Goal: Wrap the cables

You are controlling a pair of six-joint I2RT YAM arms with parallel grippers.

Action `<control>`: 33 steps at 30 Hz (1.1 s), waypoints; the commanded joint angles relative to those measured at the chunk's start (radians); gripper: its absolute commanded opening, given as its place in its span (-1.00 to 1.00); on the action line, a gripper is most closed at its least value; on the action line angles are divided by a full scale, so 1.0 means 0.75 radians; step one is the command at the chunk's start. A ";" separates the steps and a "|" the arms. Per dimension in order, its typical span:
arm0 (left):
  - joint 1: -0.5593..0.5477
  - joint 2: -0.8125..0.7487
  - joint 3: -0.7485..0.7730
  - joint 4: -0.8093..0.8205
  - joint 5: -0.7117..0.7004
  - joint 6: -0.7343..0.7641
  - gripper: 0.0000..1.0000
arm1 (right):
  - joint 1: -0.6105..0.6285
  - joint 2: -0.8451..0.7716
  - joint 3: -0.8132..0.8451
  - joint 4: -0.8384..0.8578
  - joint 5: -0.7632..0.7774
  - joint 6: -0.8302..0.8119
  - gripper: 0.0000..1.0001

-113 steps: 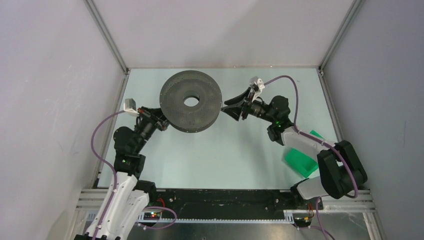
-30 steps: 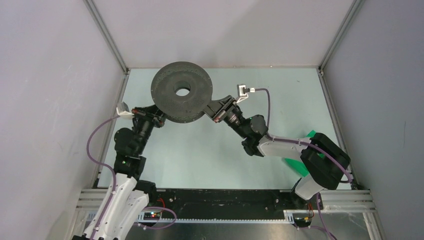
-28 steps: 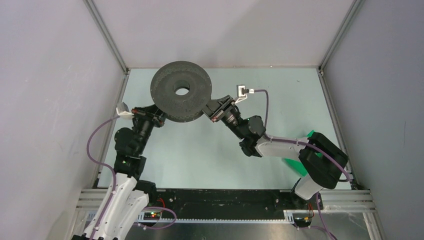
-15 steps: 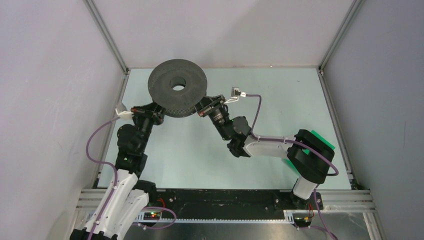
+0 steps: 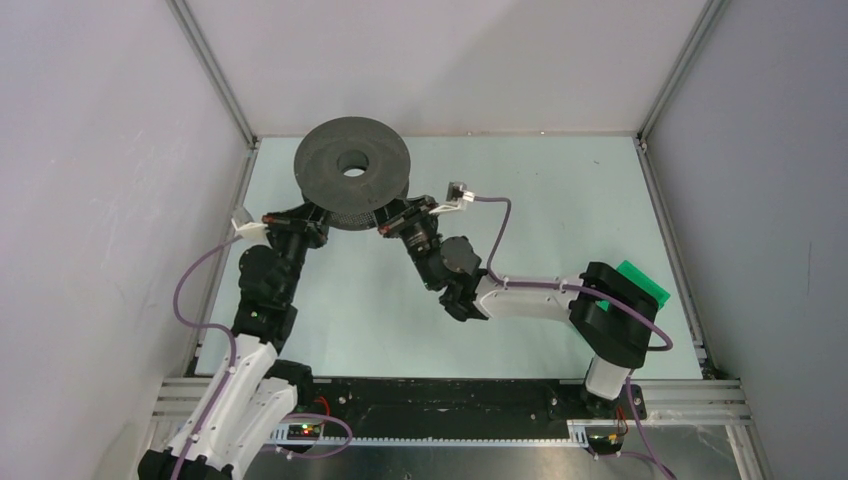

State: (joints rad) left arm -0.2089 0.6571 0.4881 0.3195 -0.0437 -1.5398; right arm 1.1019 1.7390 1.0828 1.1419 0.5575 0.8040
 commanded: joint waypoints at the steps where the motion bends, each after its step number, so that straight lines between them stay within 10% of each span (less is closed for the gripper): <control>1: -0.057 -0.033 0.055 0.285 0.137 -0.109 -1.00 | 0.032 0.062 0.034 -0.248 0.087 -0.059 -1.00; 33: -0.058 -0.047 0.004 0.305 0.138 -0.100 -1.00 | 0.021 -0.115 -0.070 -0.516 0.259 -0.020 -0.70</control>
State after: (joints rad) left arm -0.2218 0.6670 0.4515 0.3042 -0.0486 -1.5272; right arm 1.1336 1.6695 1.0672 0.8497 0.6880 0.8463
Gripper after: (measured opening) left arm 0.025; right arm 0.138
